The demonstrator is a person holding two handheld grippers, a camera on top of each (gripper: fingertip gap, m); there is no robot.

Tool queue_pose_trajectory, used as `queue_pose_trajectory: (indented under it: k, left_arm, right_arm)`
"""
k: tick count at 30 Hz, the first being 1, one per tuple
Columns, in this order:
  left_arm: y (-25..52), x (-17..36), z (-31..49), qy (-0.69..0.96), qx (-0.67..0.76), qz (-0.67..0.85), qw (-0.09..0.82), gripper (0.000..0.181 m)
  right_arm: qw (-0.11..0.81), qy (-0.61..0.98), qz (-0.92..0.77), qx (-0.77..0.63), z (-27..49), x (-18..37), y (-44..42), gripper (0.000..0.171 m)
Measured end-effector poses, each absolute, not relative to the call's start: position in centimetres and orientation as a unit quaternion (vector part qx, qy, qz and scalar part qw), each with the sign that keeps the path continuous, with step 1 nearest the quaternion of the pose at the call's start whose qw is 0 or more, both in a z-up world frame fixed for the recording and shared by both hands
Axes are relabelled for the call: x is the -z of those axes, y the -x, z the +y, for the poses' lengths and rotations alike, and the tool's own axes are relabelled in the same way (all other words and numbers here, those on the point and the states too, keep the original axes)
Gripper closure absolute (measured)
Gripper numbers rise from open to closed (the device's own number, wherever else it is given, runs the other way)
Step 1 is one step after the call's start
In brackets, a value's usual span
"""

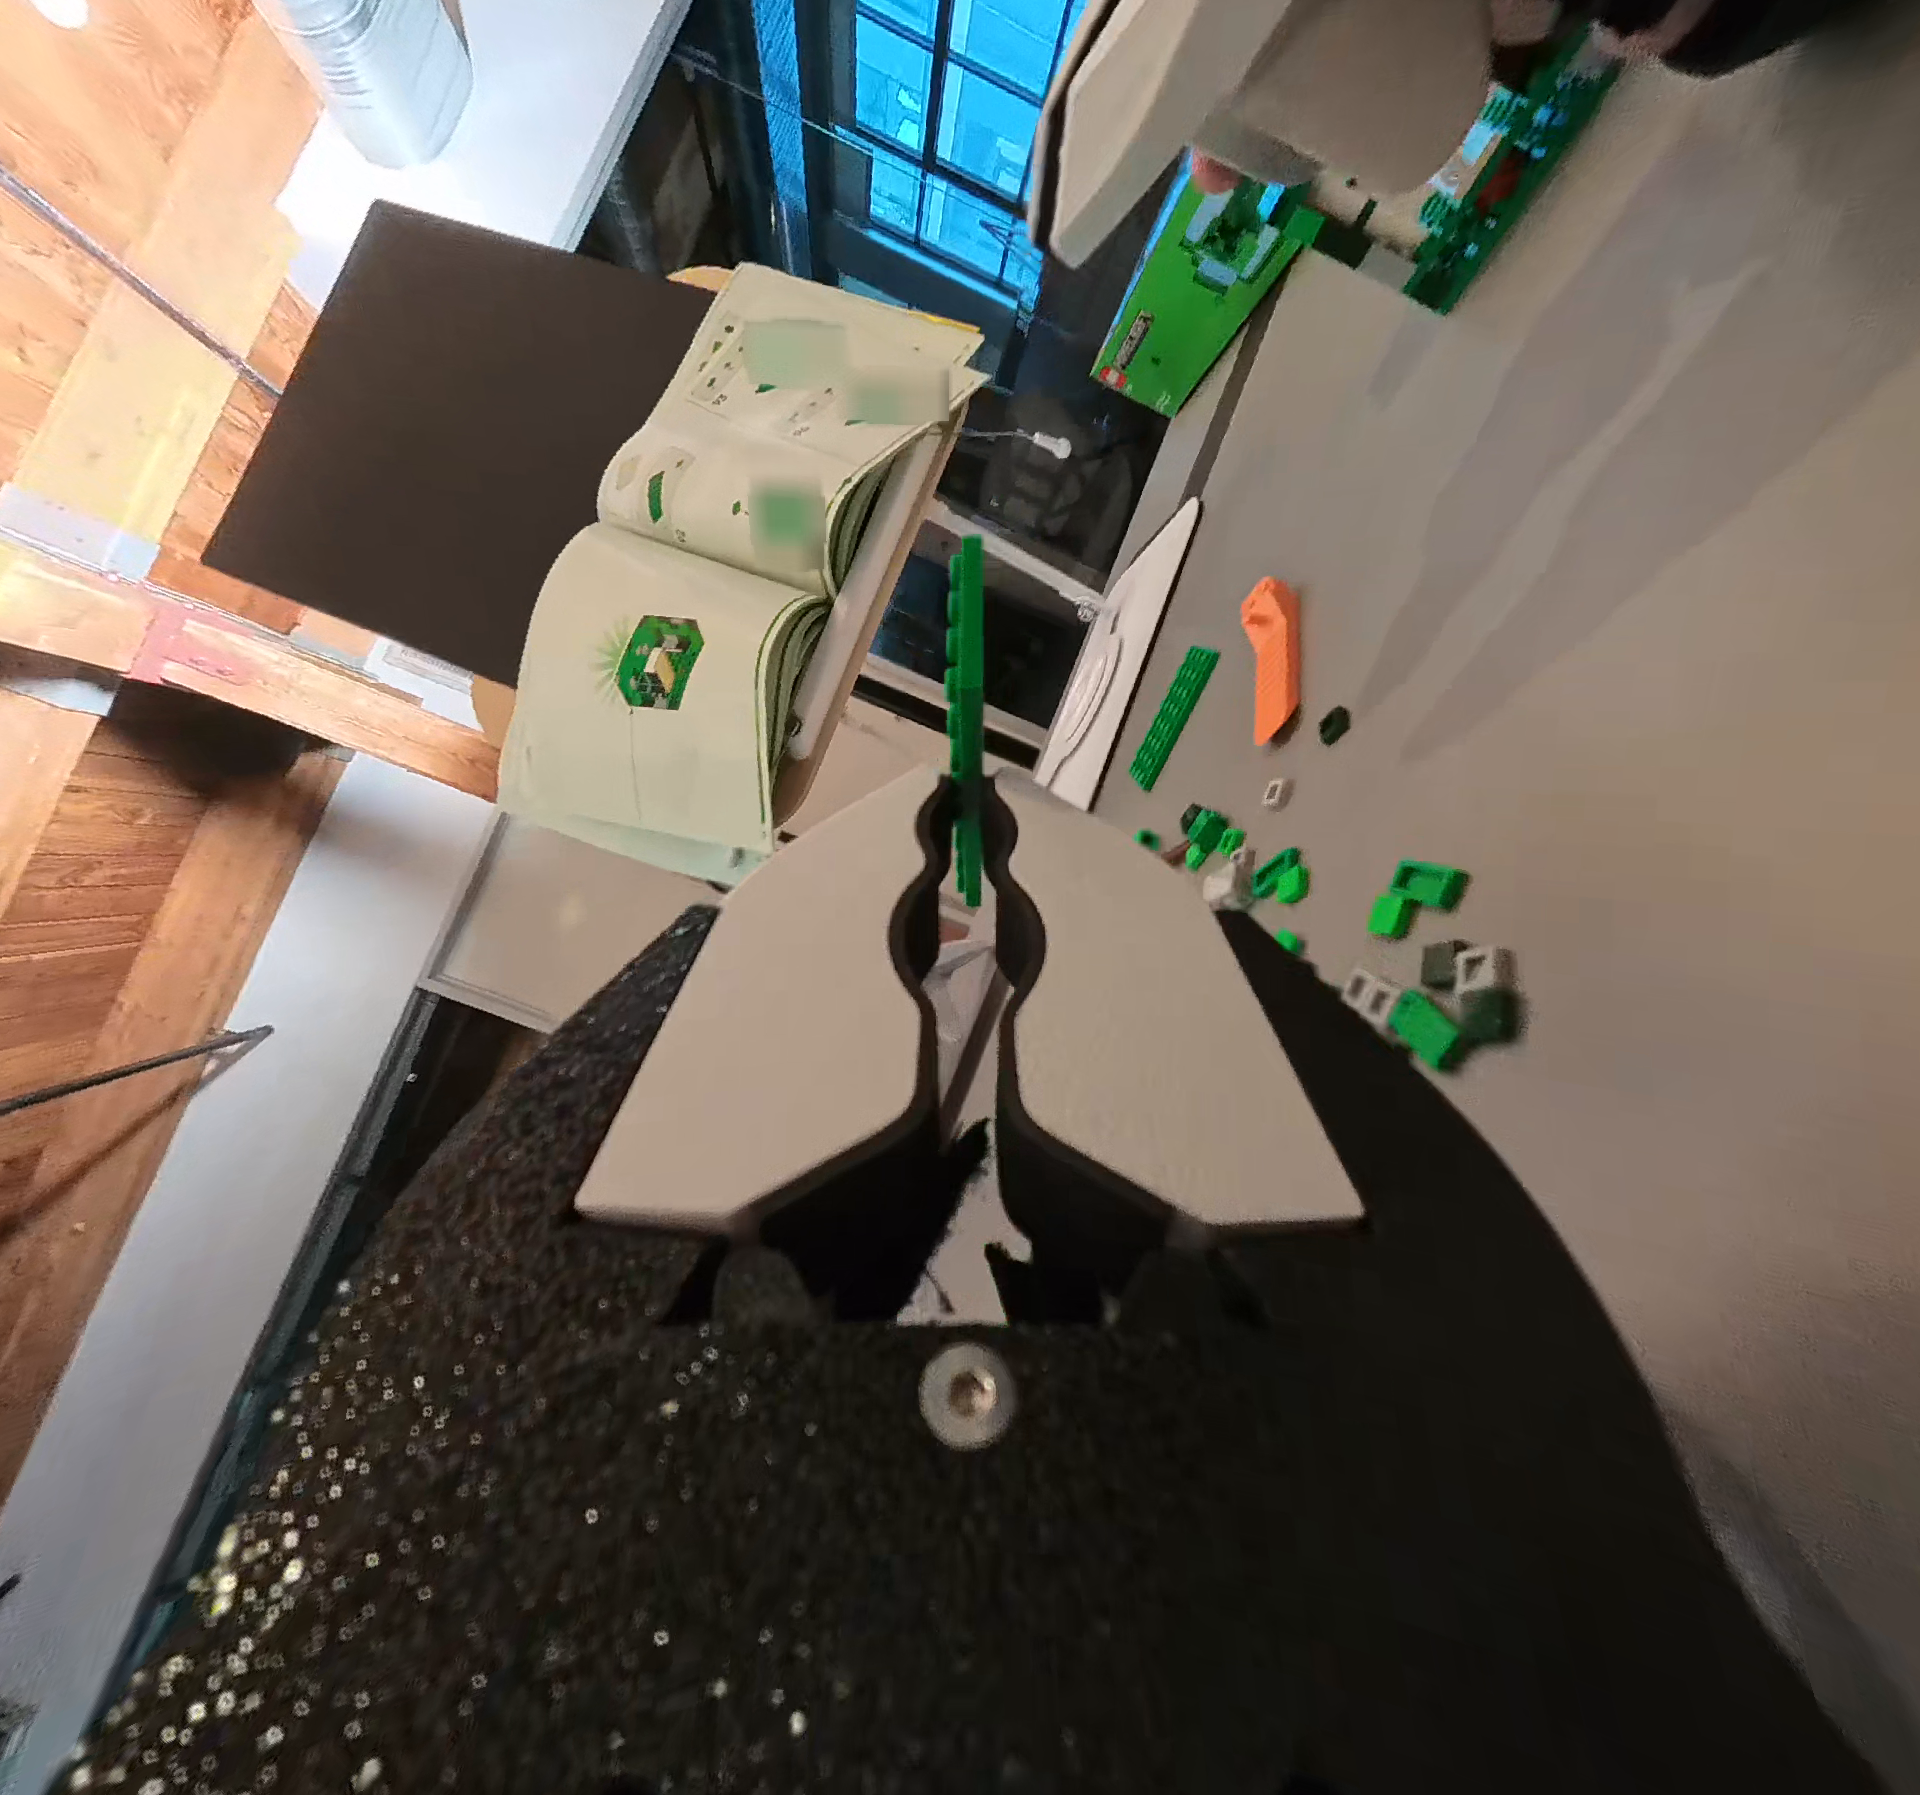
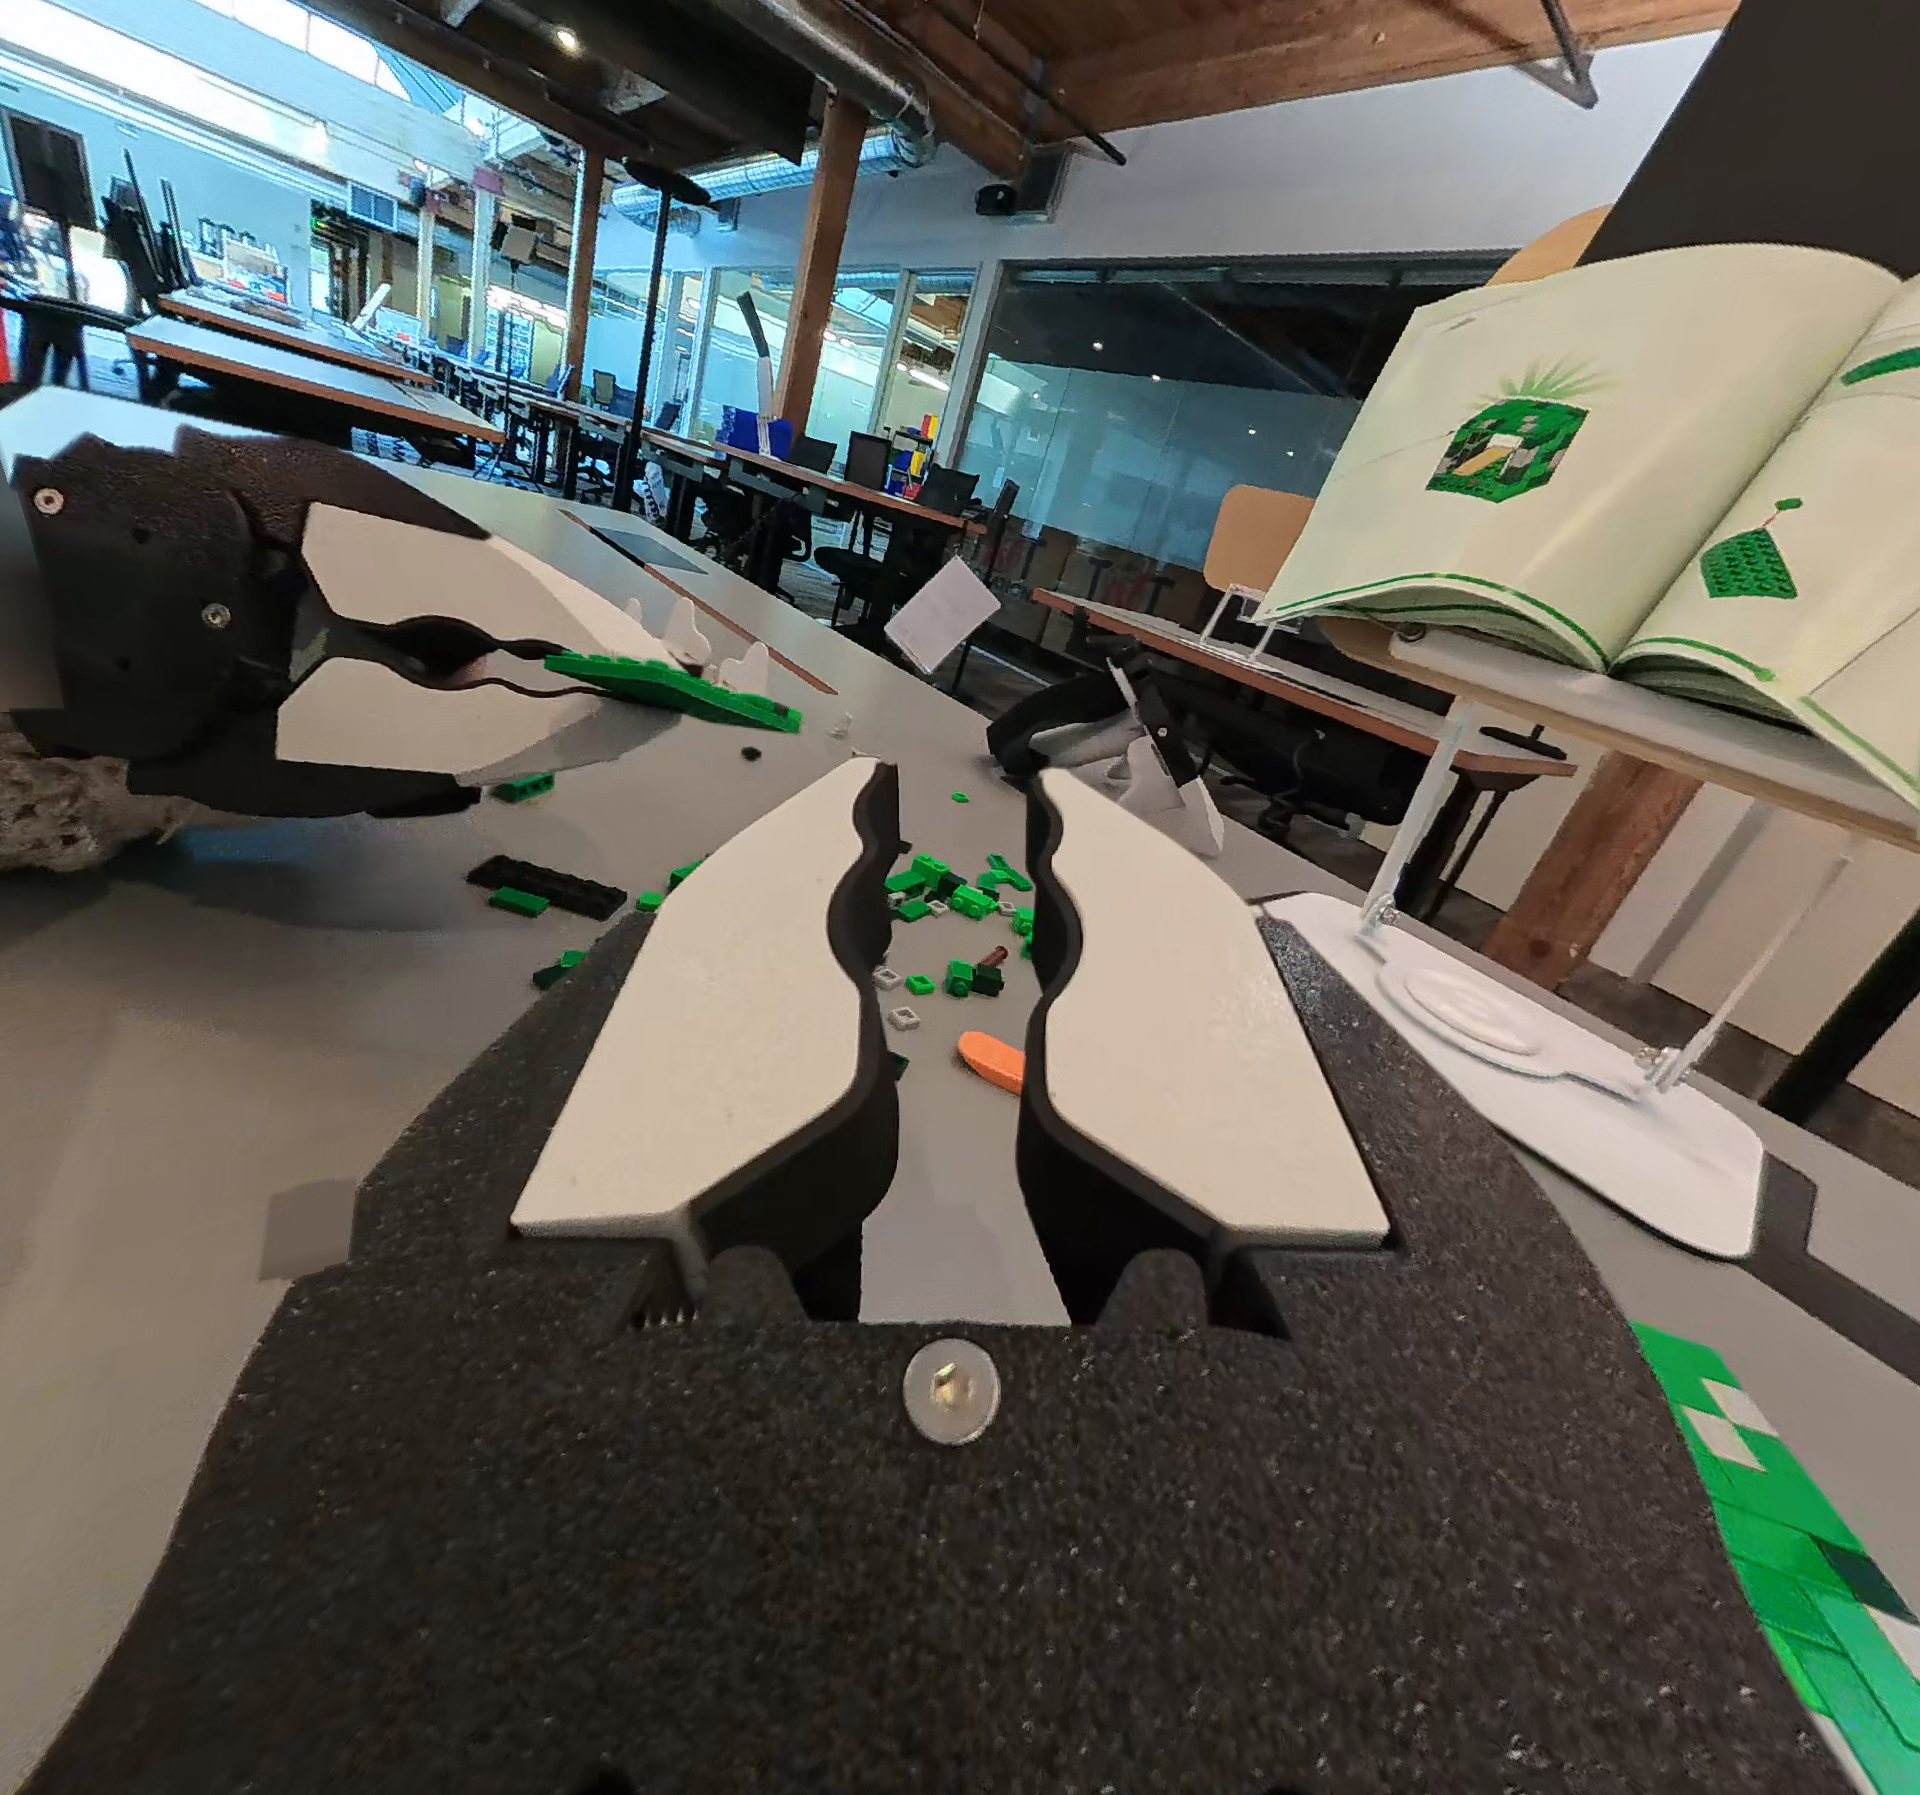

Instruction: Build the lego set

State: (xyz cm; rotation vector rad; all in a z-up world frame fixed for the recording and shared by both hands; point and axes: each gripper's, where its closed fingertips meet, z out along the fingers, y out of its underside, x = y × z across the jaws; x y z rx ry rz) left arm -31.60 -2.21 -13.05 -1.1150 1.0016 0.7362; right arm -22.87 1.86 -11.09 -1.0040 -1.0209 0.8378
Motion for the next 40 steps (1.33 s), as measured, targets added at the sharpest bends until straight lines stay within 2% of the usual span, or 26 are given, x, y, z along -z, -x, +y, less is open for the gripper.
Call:
queue_pose_trajectory:
  k: [12, 28, 40]
  left_arm:
    - [31.0, 14.0, -2.8, 0.451, -0.388, 0.505, 0.626, 0.177]
    - [31.0, 14.4, -2.6, 0.455, -0.387, 0.508, 0.620, 0.177]
    - [38.8, 13.3, -1.2, 0.564, -0.348, 0.372, 0.649, 0.177]
  right_arm:
    - [0.670, 0.451, -0.463, -0.365, 2.1, 11.5, 23.1, 0.153]
    - [0.669, 0.447, -0.472, -0.360, 1.9, 11.6, 23.2, 0.157]
    - [0.668, 0.441, -0.483, -0.355, 1.5, 11.8, 23.4, 0.158]
